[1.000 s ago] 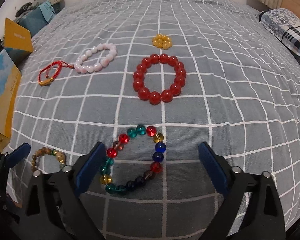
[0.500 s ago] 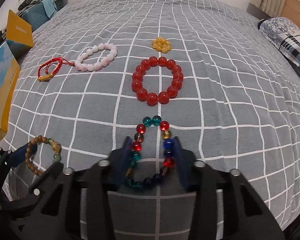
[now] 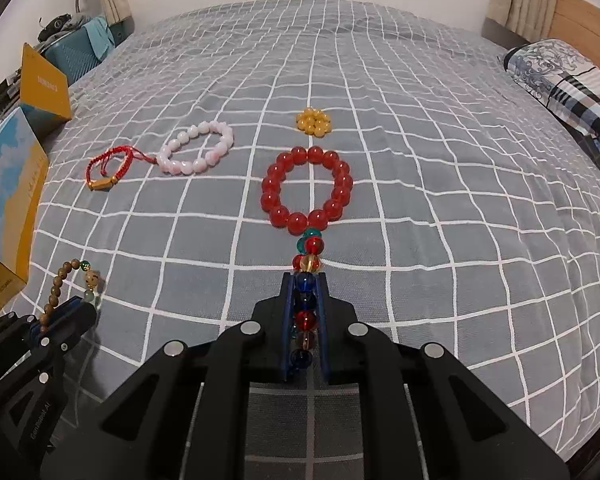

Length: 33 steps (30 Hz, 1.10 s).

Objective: Organize jewelry
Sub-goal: 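Grasp the wooden-and-green bead bracelet with the left tool while the right tool grasps the multicolour bracelet, then carry both bead bracelets over the white box with both tools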

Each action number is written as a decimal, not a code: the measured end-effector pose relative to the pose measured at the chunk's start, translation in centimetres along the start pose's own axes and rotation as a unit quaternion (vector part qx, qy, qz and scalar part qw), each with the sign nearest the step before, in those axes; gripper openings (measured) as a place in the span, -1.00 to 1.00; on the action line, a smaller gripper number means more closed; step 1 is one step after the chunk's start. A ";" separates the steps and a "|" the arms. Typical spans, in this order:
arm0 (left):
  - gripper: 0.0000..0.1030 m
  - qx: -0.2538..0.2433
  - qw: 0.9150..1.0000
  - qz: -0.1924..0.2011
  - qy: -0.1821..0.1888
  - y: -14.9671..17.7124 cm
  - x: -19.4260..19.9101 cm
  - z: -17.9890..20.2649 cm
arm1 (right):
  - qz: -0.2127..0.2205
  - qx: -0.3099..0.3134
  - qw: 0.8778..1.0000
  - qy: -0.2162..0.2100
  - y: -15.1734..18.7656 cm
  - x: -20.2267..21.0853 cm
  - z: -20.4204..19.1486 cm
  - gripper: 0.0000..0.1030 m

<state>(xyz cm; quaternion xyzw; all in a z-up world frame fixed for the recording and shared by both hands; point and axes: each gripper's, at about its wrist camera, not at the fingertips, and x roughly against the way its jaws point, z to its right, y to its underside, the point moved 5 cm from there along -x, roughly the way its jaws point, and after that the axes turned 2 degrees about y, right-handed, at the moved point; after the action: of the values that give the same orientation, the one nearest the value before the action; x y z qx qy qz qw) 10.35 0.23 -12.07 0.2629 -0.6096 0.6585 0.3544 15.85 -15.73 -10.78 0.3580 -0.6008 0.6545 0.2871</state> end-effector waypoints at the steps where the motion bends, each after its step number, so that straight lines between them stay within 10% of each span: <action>1: -0.86 0.001 1.000 0.003 -0.001 -0.1 0.1 -0.1 | 0.003 -0.002 1.000 -0.001 -0.1 0.1 0.1 -0.81; 33: -0.86 0.016 0.991 0.125 -0.048 -2.7 4.6 -1.5 | 0.164 0.009 0.986 0.033 -2.1 5.6 0.1 -0.82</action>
<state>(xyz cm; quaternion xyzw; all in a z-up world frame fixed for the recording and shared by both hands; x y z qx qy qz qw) 9.80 2.38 -7.06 0.2213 -0.6435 0.6938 0.2355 14.35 -15.93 -5.02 0.2357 -0.6355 0.7096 0.1923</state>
